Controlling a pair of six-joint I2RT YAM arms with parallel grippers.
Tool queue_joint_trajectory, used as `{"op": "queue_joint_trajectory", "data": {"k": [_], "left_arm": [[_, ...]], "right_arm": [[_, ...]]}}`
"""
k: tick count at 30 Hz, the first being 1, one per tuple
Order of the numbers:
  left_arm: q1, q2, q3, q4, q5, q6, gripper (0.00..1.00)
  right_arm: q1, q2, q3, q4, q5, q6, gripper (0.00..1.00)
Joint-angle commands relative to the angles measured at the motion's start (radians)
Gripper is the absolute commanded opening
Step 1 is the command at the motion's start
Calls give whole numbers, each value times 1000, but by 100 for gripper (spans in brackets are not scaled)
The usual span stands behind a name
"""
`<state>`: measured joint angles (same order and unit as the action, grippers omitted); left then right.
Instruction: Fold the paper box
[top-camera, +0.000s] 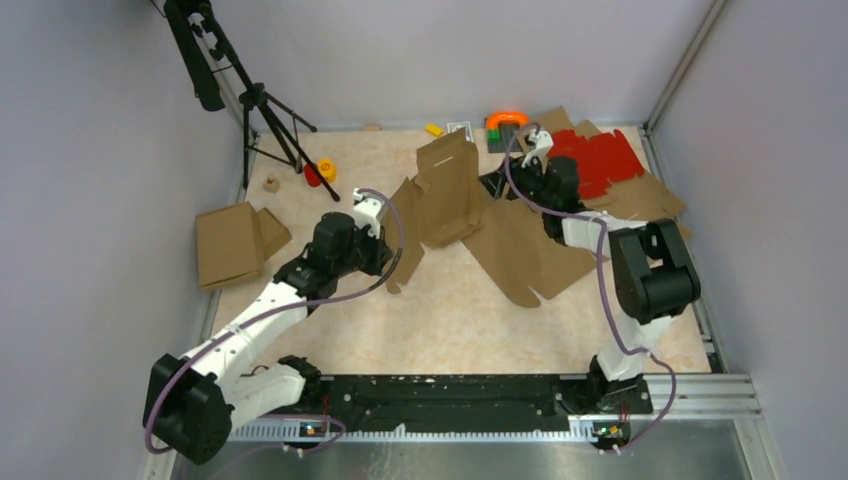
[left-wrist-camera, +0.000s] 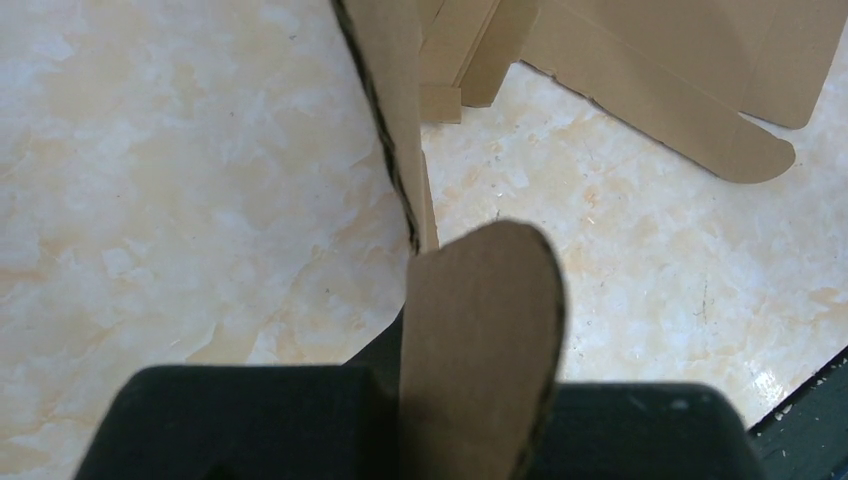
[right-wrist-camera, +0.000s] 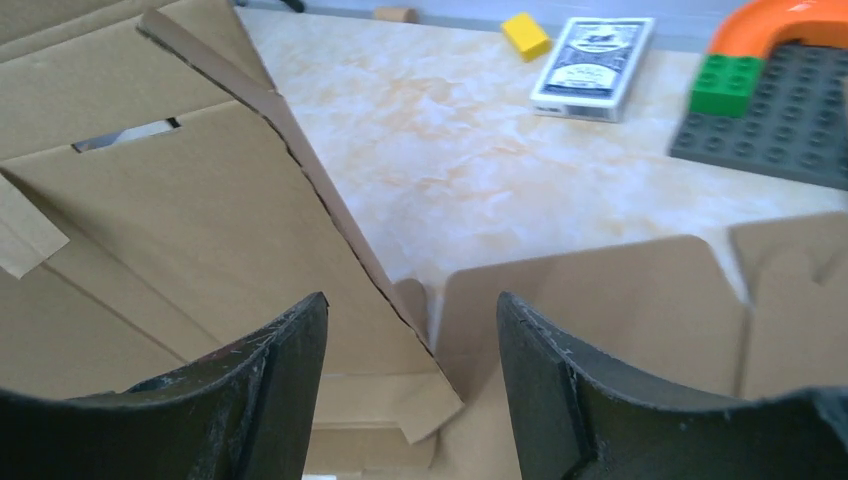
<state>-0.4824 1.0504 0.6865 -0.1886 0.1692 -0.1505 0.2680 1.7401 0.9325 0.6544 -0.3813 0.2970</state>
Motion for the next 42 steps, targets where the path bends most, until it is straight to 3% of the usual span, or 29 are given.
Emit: {"op": "queue_joint_trajectory", "data": {"k": [1,8,10,15,17,22,26,34,38,42], "left_arm": [[-22,16,31,-57,-13,35,0],[-50,36,46,-70,-49,51,0],[-57,41,49,-68,-55,50,0],[-63,40,49,-37,-50,27,0],[-65,31,45,-19,-55,2,0],[-81,12,20,44,-67,-53,0],[-111,8,-13,75,-84,-53,0],[-133,-11,-47,62,-44,22,0],[-134,-43,-61,63,28,73,0],[-134,-63,-80,63,51,99,0]], "right_arm": [[5,90,108,117,-192,-18,60],[48,146,185,89,-186,-113,53],[80,140,199,34,-137,-161,44],[168,47,98,28,51,-202,6],[220,-29,33,20,155,-208,0],[405,-199,-142,-2,522,-187,1],[530,-289,-245,-20,670,-128,9],[579,-436,-433,-30,618,-24,9],[604,-510,-489,-56,612,-42,26],[605,-552,-507,-70,562,-82,33]]}}
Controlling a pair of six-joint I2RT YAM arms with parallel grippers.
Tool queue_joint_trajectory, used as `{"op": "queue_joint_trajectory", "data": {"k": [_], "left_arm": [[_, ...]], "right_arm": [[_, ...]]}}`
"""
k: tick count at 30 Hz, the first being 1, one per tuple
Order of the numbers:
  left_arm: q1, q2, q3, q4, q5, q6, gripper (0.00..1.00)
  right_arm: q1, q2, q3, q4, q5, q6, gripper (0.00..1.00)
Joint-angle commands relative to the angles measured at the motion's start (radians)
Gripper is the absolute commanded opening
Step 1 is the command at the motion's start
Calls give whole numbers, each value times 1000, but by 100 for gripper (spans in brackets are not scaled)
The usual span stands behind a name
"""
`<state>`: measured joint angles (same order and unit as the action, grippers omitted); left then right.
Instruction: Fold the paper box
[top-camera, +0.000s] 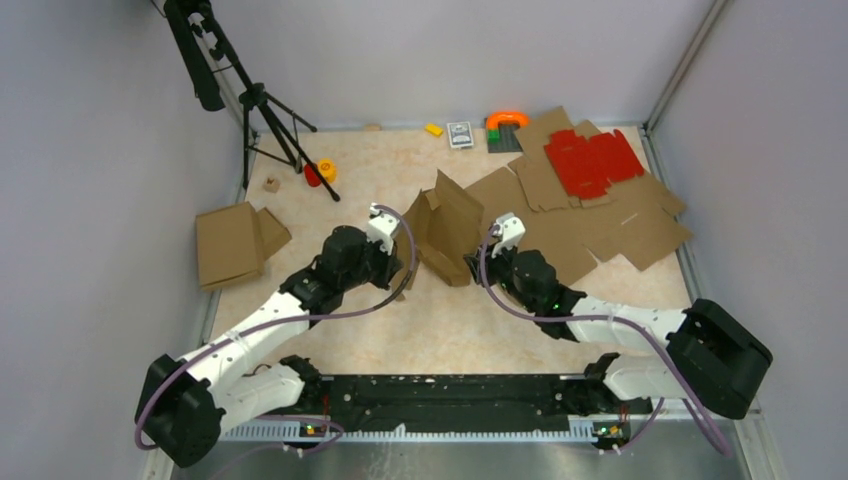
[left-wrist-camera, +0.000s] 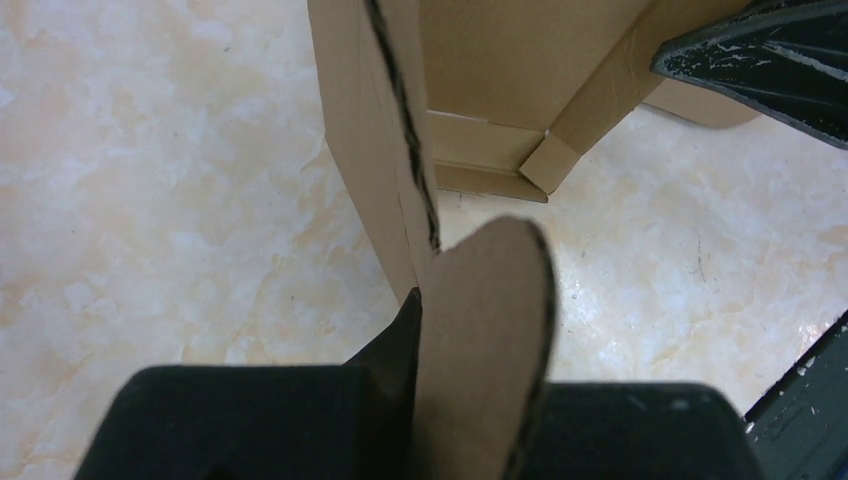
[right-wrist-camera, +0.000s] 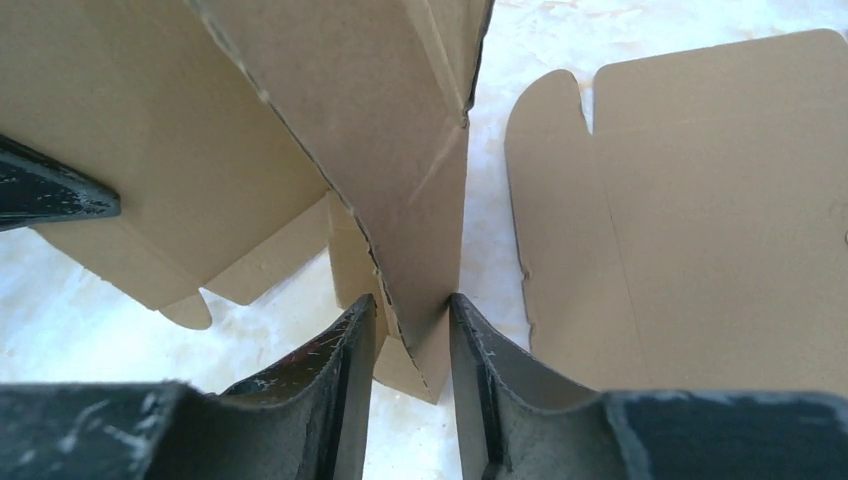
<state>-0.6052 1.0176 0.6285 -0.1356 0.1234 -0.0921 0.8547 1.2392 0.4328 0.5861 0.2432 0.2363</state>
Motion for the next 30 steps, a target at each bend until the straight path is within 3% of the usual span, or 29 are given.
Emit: {"op": "queue_joint_trajectory", "data": {"k": [1,6,14,19,26,30], "left_arm": [[-13,-30,-25,11,101,43,0],[-19,-15,-27,31,134,50,0],[-29,-1,-29,30,123,64,0],[-30,-1,-41,52,131,62,0],[-30,16,-44,62,140,61,0],[-30,14,-47,71,150,60,0]], "right_arm": [[19,-53,-5,-7,-83,-37,33],[18,-51,2,0,-217,-58,42],[18,-68,-17,49,-414,-84,44],[18,-79,-30,62,-474,-95,55],[19,-86,-43,87,-570,-132,53],[18,-81,-40,91,-591,-148,37]]}}
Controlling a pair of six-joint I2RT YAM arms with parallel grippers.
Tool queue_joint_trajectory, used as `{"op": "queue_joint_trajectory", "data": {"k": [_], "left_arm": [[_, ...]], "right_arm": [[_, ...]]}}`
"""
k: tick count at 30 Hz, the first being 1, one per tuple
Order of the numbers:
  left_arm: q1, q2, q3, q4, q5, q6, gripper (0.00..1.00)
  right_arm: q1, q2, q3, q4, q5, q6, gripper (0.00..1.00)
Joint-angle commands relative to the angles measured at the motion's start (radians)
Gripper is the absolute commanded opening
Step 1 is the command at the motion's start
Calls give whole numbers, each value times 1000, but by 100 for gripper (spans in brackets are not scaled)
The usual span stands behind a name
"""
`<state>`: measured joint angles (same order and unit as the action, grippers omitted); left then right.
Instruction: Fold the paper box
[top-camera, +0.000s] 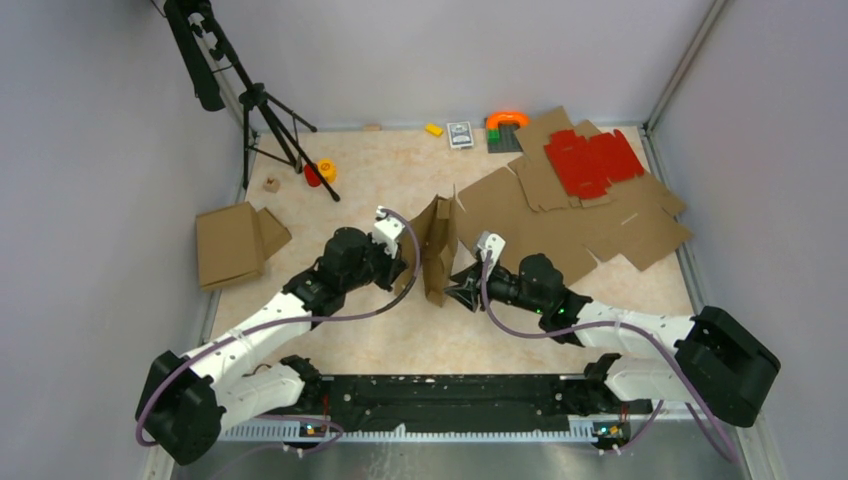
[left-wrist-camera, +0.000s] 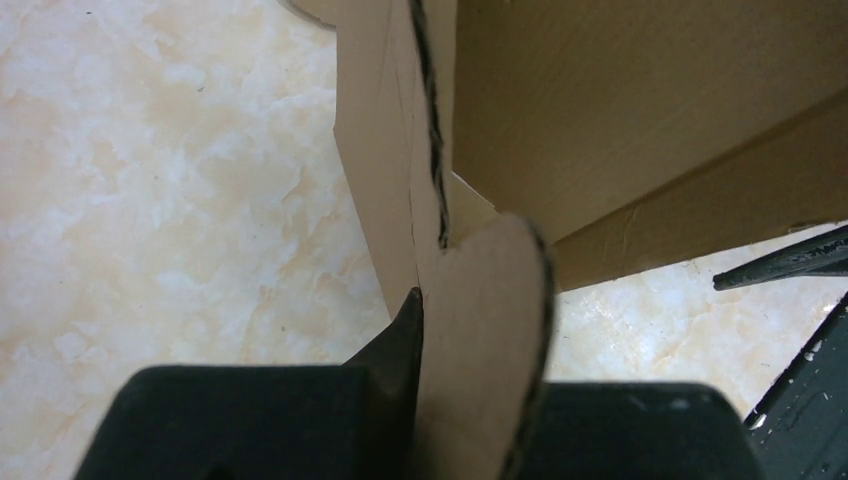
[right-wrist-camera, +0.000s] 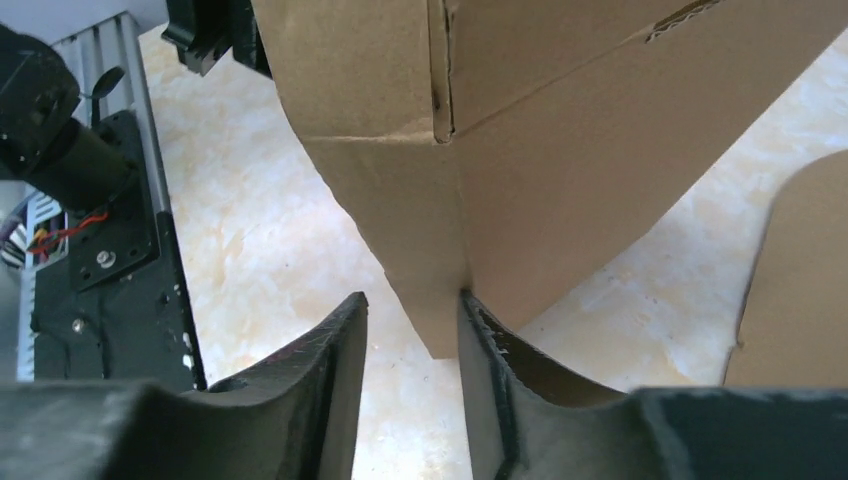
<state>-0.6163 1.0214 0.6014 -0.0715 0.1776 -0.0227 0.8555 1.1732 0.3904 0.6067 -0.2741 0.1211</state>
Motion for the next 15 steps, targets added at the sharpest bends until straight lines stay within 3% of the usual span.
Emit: {"op": "queue_joint_trajectory", "data": {"k": [1,6,8,15], "left_arm": [[-19,9,-20,7,100,-10,0],[-19,6,-27,15,108,-12,0],[-20,5,-27,15,109,-17,0],[-20,-9,-38,15,112,-29,0]], "right_arm": [[17,-12,5,69,-73,-36,33],[17,21,49,21,4,-54,16],[16,42,68,10,31,-57,14],[17,69,86,-18,153,-56,40]]}}
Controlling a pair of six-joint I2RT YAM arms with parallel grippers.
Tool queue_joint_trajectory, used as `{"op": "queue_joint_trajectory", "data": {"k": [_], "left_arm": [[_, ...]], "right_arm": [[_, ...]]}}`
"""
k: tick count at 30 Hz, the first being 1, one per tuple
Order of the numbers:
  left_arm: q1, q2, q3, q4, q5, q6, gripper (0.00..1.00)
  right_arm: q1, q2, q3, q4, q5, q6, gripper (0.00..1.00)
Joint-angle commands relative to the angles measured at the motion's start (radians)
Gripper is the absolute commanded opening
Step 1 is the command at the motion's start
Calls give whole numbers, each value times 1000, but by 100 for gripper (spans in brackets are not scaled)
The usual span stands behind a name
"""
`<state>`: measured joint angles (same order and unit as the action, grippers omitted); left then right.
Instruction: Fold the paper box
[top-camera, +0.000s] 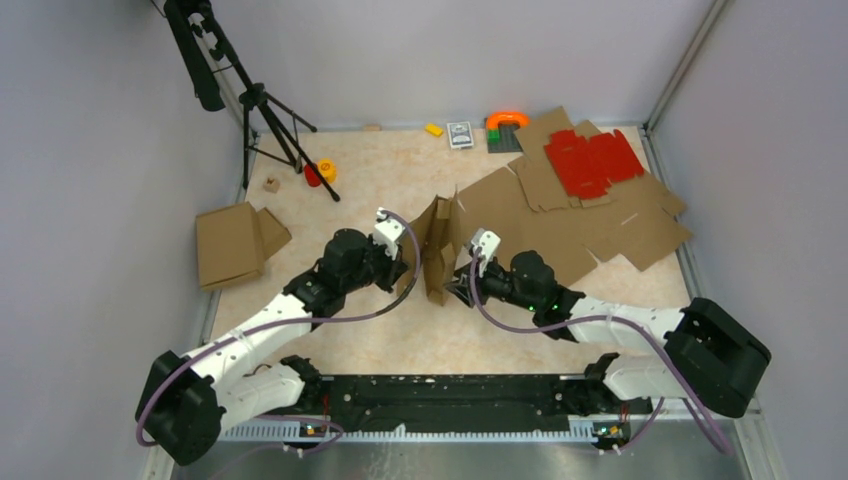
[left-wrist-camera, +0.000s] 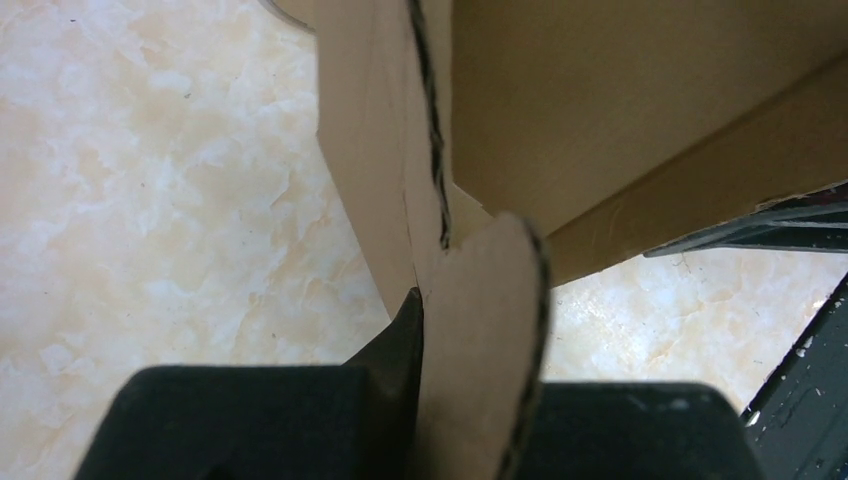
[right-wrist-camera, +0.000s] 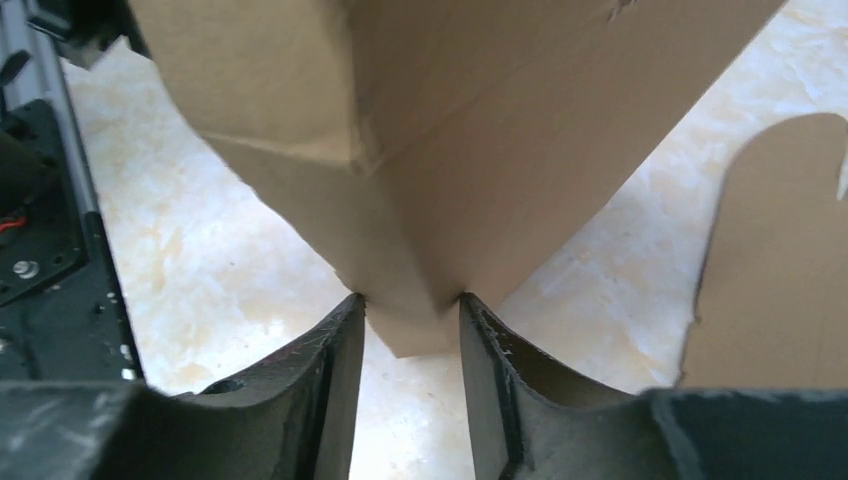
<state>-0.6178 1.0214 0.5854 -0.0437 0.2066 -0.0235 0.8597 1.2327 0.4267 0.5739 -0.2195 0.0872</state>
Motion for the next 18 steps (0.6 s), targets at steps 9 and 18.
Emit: {"op": "queue_joint_trajectory", "data": {"k": [9,18], "left_arm": [[-17,-3,-20,-11,105,-30,0],[-18,8,-12,-22,121,-52,0]], "right_arm": [[12,76,93,13,132,-41,39],[8,96,92,62,119,-46,49]]}}
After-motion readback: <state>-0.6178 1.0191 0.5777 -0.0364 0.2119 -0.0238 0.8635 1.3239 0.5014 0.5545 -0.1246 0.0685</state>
